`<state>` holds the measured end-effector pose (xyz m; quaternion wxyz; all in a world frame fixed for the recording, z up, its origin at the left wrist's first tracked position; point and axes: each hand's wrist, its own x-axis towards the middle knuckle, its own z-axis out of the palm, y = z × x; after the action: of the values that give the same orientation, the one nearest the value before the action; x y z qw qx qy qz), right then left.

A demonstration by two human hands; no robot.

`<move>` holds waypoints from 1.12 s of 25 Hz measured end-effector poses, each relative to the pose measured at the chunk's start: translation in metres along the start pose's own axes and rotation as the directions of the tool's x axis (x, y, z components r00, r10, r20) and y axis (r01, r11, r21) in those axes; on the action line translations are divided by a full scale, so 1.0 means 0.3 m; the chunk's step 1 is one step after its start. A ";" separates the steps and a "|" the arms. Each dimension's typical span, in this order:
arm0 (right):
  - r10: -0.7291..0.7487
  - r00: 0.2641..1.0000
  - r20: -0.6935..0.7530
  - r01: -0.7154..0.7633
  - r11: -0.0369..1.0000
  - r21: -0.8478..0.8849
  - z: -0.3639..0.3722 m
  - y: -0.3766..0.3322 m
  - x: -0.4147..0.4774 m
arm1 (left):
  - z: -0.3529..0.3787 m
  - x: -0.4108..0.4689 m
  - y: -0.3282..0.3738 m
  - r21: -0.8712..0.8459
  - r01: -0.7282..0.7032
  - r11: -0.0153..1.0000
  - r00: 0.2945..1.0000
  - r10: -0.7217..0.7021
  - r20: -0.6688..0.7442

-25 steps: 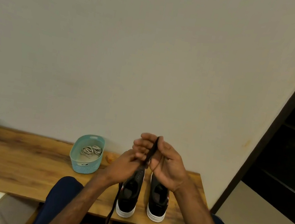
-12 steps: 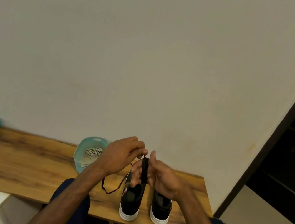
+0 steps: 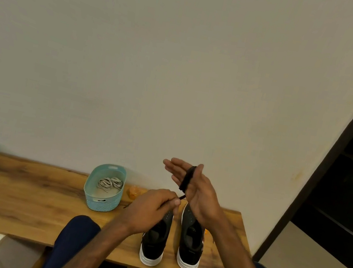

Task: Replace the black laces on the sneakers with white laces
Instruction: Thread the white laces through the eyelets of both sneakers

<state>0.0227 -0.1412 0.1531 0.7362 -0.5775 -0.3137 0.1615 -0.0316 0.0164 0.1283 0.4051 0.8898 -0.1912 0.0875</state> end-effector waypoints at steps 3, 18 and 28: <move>0.177 0.984 -0.038 -0.170 0.837 -0.520 -0.033 0.046 -0.028 | -0.075 -0.014 -0.005 0.309 -0.017 0.951 0.995 0.045 -0.084; 0.040 0.999 0.033 -0.046 0.974 0.222 -0.003 0.043 -0.027 | -0.003 -0.004 -0.066 0.075 0.056 0.996 0.988 -0.066 0.138; 0.333 0.922 0.198 -0.279 0.926 -0.255 -0.012 0.065 -0.070 | -0.088 0.076 -0.064 0.235 -0.044 0.971 0.993 0.068 -0.094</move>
<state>0.0116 -0.1510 0.1283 0.5896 -0.6747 -0.3209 0.3070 -0.0027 0.0416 0.1394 0.3045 0.9198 -0.1839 0.1659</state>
